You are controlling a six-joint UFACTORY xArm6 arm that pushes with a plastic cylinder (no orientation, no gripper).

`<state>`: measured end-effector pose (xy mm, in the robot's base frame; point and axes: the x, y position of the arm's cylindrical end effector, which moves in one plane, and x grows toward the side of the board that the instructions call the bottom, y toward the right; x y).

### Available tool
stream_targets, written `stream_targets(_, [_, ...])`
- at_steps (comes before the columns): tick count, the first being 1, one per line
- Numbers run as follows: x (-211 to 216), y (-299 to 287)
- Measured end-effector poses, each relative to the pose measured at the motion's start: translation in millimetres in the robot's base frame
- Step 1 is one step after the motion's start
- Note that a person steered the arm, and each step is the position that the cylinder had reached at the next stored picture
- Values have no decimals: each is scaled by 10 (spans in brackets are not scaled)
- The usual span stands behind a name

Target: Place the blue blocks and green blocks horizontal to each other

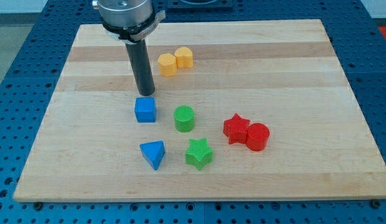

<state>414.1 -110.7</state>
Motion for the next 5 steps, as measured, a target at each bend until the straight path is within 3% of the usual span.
stream_targets(5, [757, 0])
